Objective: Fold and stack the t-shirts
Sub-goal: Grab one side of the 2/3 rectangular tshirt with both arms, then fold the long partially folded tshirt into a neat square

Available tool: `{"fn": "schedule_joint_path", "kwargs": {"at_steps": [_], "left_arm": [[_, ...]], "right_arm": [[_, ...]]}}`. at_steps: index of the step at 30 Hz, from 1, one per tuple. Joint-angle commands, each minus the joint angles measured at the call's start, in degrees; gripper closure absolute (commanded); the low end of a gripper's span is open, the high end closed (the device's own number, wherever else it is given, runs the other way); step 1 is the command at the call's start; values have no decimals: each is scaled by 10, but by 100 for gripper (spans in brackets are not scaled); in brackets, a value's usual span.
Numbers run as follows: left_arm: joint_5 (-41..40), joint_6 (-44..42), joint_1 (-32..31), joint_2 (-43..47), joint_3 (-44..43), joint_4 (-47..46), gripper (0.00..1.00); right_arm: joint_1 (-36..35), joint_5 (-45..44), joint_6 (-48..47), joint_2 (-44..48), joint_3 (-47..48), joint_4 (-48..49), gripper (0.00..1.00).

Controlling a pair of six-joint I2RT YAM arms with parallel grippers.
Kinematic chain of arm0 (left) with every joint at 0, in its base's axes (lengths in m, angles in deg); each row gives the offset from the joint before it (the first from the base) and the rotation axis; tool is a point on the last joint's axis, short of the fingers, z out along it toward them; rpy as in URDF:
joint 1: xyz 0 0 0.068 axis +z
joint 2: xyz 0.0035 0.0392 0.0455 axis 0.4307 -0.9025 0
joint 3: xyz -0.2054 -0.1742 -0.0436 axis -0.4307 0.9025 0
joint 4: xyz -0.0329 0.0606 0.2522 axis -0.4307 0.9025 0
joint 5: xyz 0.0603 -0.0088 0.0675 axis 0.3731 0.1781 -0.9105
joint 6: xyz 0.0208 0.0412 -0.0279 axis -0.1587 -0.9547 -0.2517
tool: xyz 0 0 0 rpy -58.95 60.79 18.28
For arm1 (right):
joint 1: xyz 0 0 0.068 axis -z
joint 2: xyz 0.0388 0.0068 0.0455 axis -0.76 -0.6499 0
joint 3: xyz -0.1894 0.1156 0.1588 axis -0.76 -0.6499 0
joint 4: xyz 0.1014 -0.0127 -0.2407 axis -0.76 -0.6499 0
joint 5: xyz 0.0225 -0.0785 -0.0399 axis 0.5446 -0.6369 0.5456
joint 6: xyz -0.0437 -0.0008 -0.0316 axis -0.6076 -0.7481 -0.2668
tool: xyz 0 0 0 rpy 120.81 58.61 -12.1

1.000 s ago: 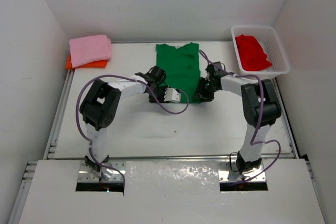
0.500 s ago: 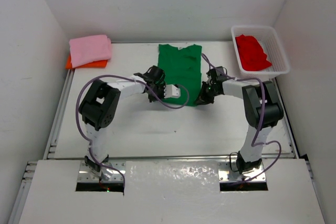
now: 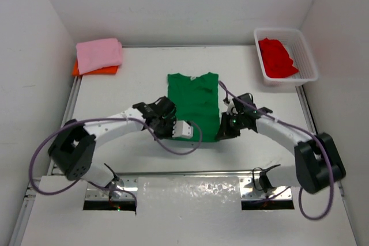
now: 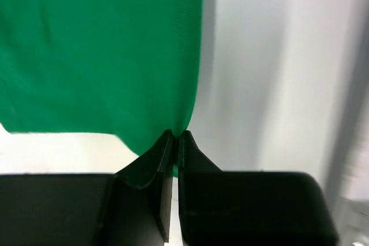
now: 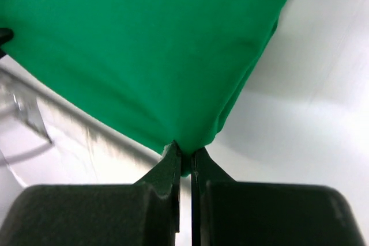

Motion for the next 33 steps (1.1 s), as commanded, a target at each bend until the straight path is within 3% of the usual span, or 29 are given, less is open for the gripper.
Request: {"fn": "schedule_joint_path", "kwargs": {"at_steps": [1, 6, 10, 13, 20, 28, 33], "left_arm": [[6, 37, -29, 66, 16, 117, 100], [68, 27, -48, 144, -23, 229, 100], [102, 51, -48, 154, -95, 292, 100], [108, 75, -27, 145, -128, 275, 100], [172, 89, 156, 11, -257, 278, 100], [150, 138, 209, -92, -354, 173, 100], [150, 179, 225, -152, -388, 116, 100]], "right_arm": [[-24, -19, -4, 99, -45, -90, 100], [-113, -8, 37, 187, -46, -147, 100], [-121, -11, 39, 211, 25, -225, 100], [-113, -32, 27, 179, 97, -244, 100], [-9, 9, 5, 43, 195, -179, 100], [47, 25, 4, -120, 285, -115, 100], [74, 2, 9, -155, 324, -109, 100]]}}
